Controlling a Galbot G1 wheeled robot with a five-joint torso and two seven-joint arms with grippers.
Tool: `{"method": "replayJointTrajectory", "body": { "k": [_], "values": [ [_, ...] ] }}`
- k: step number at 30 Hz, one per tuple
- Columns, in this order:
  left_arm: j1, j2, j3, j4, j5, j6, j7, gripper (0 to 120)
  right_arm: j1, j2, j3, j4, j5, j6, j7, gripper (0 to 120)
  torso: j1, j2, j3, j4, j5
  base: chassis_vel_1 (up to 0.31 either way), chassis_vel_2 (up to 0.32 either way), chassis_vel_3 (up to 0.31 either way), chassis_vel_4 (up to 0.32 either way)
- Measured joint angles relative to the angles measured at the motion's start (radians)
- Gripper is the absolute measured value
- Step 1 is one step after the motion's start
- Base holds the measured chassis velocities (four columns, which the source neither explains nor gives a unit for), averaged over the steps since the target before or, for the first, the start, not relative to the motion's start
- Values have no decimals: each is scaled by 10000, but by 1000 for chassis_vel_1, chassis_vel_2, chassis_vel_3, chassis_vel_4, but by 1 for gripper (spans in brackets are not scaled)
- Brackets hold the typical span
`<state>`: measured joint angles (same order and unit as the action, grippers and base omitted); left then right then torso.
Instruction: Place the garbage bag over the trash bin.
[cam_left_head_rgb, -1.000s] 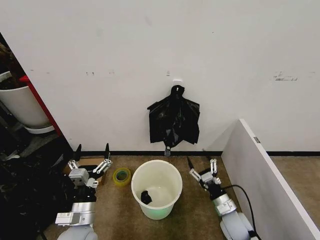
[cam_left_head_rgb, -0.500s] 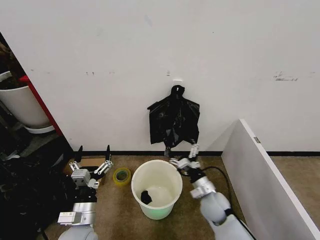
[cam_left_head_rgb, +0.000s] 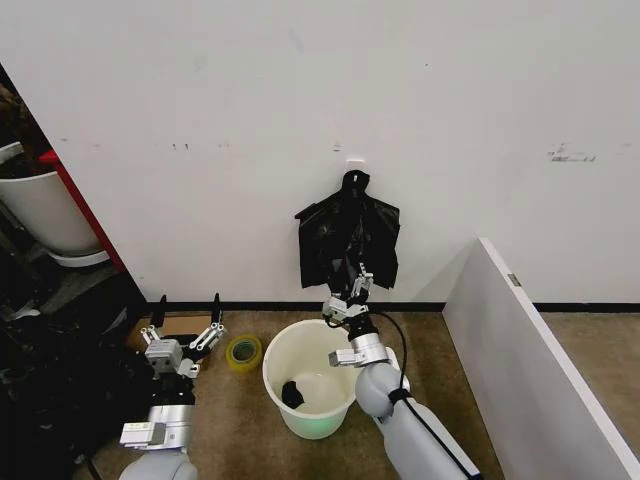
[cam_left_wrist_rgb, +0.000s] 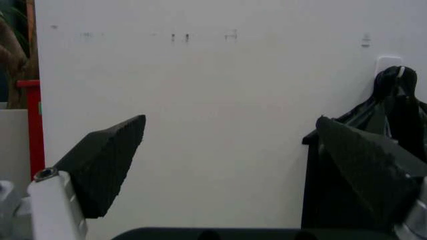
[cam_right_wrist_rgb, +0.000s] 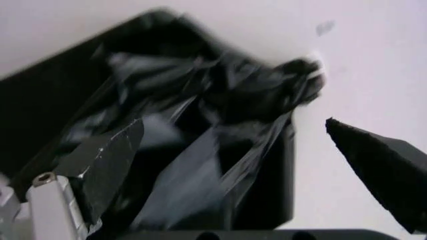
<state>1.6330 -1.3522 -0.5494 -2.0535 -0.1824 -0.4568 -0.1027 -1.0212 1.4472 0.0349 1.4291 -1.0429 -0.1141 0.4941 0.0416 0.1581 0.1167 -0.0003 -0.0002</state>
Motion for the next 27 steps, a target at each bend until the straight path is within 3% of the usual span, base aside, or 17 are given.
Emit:
{"method": "replayJointTrajectory", "body": {
  "k": [11, 24, 27],
  "values": [
    [9, -60, 56, 1, 65, -15, -4, 100, 391, 451, 599, -1038, -883, -625, 142, 100, 0, 0, 0, 0, 1, 0, 0, 0, 0],
    [-13, -27, 23, 35, 25, -52, -32, 100, 164, 564, 985, -828, -1365, -1623, 244, 100, -1, 2, -1, 1, 2, 0, 0, 0, 0],
    [-49, -22, 49, 65, 17, -61, -35, 100, -14, 469, 1158, -665, -1111, -1622, 245, 89, -1, 2, -1, -1, 2, 0, 0, 0, 0]
  ]
}}
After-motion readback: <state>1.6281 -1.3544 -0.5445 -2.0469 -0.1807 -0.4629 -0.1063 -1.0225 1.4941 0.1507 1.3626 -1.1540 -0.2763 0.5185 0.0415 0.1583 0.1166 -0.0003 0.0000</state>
